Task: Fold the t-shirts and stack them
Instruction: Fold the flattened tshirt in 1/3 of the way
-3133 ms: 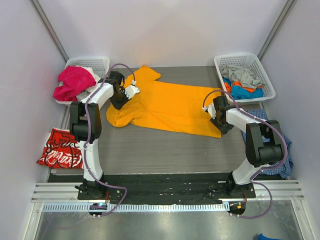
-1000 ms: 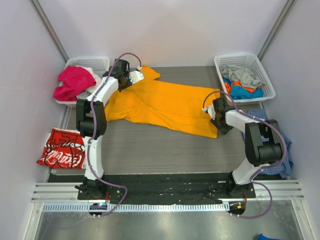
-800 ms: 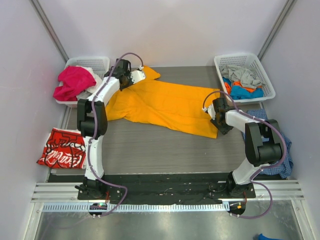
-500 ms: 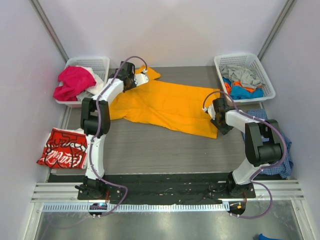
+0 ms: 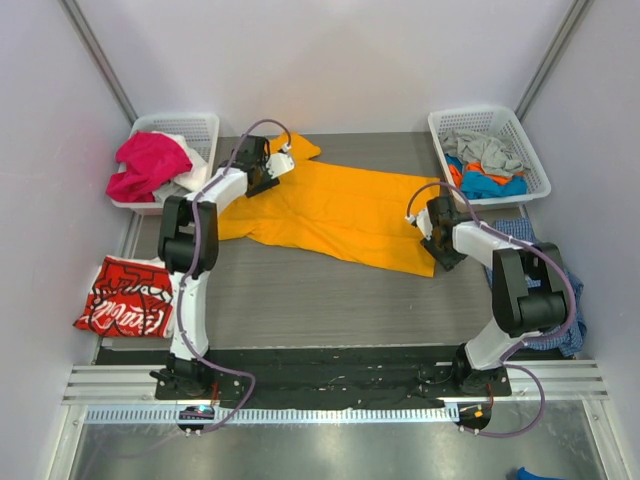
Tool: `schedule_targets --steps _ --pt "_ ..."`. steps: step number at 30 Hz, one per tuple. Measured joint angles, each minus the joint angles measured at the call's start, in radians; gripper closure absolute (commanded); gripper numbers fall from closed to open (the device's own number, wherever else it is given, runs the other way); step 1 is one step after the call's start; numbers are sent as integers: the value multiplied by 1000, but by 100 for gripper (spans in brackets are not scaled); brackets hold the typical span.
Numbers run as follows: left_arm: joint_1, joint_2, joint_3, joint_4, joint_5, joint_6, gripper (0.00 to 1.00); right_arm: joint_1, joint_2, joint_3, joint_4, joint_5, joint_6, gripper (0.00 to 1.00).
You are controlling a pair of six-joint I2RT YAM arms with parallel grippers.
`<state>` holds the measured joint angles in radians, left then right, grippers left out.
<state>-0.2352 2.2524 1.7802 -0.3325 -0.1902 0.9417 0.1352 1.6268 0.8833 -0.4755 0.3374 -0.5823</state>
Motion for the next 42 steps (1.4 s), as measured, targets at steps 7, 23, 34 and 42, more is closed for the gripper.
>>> schedule_targets --steps 7,23,34,42 --pt "3 -216 -222 13 -3 -48 29 0 -75 -7 -26 -41 14 51" --pt "25 -509 -518 -86 62 -148 30 39 -87 43 -71 -175 38 49" --pt "73 -465 -542 -90 76 -158 33 112 10 91 -43 -193 47 49" --pt "74 -404 -542 -76 77 -157 35 120 51 99 -20 -190 48 50"
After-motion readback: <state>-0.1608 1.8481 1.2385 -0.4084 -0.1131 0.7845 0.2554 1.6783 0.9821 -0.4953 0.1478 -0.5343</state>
